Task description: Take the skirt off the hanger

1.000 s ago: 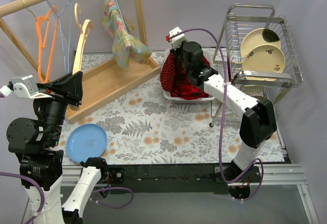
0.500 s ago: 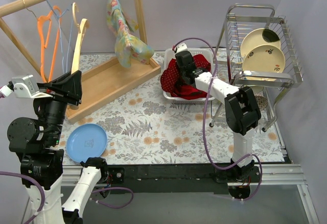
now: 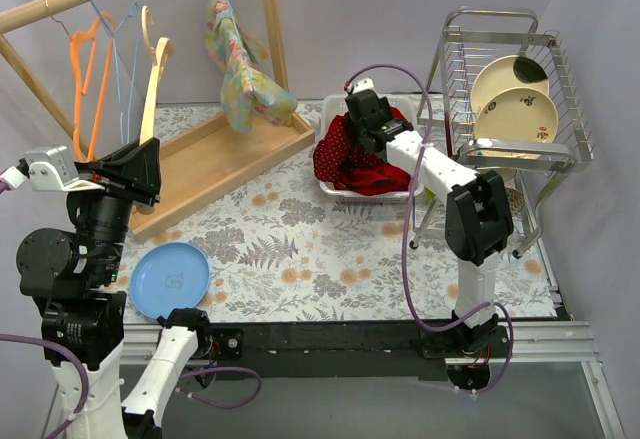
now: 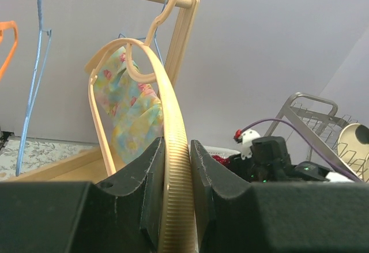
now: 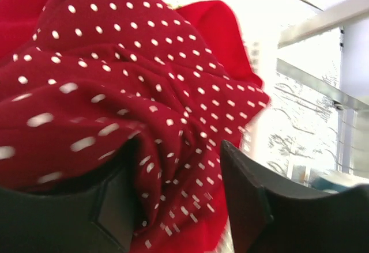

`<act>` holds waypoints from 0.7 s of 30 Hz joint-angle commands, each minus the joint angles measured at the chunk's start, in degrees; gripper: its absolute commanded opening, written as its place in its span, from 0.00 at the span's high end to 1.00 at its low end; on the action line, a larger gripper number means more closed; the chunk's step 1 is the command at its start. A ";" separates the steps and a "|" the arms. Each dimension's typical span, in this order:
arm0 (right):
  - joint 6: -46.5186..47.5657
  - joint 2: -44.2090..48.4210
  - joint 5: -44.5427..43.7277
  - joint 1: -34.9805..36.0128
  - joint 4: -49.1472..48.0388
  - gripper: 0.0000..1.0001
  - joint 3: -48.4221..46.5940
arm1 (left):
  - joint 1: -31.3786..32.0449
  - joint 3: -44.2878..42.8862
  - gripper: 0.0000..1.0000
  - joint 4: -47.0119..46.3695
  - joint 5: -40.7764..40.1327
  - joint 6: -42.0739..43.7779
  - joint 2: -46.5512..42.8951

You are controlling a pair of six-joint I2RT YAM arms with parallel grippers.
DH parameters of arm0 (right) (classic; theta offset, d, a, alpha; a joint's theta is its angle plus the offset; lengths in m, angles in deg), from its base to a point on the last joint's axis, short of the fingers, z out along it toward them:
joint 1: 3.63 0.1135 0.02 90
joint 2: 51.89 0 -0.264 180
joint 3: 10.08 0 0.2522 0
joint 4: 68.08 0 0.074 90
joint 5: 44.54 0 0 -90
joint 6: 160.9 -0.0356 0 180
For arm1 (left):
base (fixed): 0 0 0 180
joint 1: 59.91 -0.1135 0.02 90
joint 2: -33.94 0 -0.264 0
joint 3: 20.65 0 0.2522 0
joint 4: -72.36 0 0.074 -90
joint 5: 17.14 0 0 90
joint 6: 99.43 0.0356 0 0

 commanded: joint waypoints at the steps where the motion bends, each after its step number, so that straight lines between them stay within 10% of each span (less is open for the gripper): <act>1: -2.15 8.00 3.48 -0.41 10.05 0.36 -5.43 | -0.36 0.47 1.00 -0.99 -0.71 0.86 -0.49; 11: -4.07 13.10 12.87 0.20 19.21 0.43 -15.54 | -0.27 -0.58 1.00 0.16 0.08 0.59 -0.05; 21: -3.65 10.13 36.61 0.82 5.32 0.66 -8.26 | -0.27 0.12 1.00 -0.28 0.26 0.59 0.48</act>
